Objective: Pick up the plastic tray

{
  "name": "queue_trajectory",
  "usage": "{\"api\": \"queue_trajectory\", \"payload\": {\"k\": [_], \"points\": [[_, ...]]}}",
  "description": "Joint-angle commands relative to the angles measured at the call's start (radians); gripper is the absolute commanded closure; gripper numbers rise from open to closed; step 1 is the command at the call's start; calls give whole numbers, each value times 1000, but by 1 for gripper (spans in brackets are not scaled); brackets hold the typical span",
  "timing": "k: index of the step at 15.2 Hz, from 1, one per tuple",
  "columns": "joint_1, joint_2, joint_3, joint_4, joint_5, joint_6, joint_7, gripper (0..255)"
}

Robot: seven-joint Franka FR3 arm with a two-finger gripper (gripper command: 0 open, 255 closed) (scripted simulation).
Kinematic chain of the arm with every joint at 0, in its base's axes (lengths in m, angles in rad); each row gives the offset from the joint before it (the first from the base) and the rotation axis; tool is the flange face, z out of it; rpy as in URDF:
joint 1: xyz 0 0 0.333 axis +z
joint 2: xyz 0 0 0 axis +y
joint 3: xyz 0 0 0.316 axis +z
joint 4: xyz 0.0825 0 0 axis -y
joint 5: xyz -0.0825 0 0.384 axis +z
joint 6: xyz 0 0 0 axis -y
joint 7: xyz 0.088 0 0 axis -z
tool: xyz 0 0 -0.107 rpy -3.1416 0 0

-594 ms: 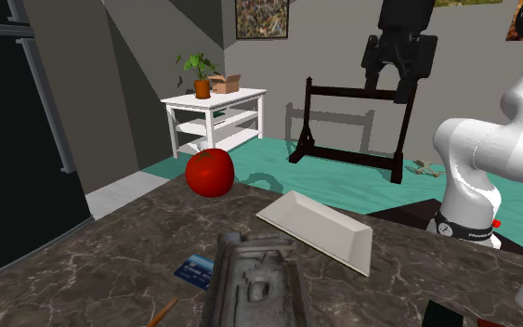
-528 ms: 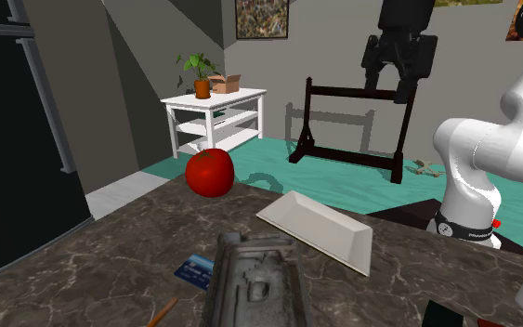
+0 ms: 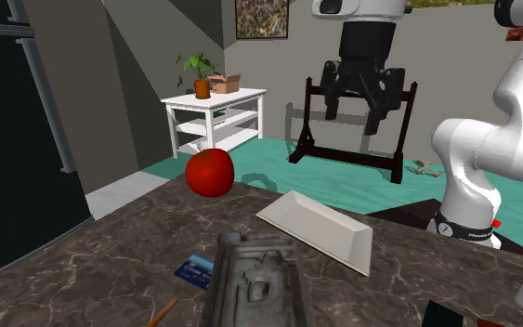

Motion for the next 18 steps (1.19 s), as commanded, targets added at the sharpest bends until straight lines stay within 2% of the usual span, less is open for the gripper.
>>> {"api": "queue_trajectory", "payload": {"k": [1,9,18], "points": [[24,61,-18,13,-1,47,-88,0],[118,318,-34,117,31,185,-391,0],[194,570,13,245,69,287,-701,0]]}}
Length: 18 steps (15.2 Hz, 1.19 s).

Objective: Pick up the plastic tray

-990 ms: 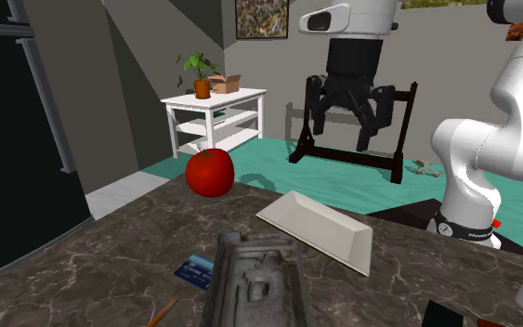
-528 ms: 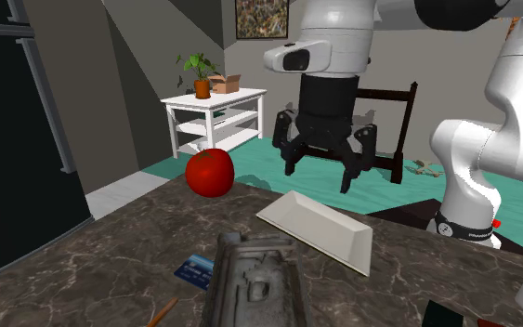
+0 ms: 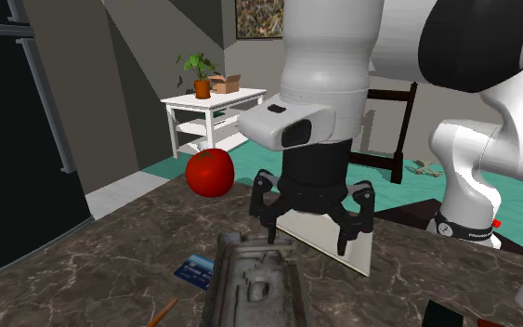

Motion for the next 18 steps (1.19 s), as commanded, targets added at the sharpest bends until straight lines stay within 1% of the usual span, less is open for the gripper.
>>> {"api": "queue_trajectory", "payload": {"k": [1,8,10,11,18], "points": [[10,33,11,14,4,16,-41,0],[9,68,11,-48,6,112,-40,0],[9,68,11,-48,6,112,-40,0],[8,70,10,-46,6,113,-41,255],[8,71,10,-46,6,113,-42,255]]}}
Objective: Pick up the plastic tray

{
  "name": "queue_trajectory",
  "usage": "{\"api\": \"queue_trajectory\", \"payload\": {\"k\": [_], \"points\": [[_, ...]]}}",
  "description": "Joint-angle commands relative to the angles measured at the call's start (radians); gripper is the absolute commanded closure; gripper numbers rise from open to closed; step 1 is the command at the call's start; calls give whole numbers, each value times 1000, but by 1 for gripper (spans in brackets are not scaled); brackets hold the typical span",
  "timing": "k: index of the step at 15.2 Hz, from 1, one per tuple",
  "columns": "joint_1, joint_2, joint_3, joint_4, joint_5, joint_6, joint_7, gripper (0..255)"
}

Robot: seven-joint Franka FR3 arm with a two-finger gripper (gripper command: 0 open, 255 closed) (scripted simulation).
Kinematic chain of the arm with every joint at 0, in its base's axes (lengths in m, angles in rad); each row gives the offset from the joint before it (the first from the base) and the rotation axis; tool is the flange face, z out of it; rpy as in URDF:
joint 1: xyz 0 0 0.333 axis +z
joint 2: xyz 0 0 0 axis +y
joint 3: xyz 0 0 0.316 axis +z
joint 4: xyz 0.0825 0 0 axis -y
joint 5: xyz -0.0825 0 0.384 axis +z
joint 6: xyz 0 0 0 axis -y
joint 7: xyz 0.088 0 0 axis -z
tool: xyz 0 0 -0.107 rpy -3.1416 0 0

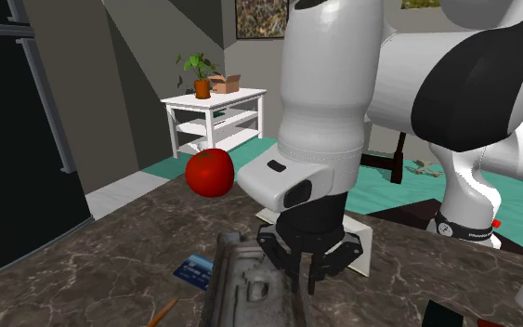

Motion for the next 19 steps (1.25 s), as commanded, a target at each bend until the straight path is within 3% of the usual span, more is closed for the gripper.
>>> {"api": "queue_trajectory", "payload": {"k": [1,19], "points": [[0,1,0,0,0,1,0,255],[2,-60,1,135,-3,-195,0,255]]}}
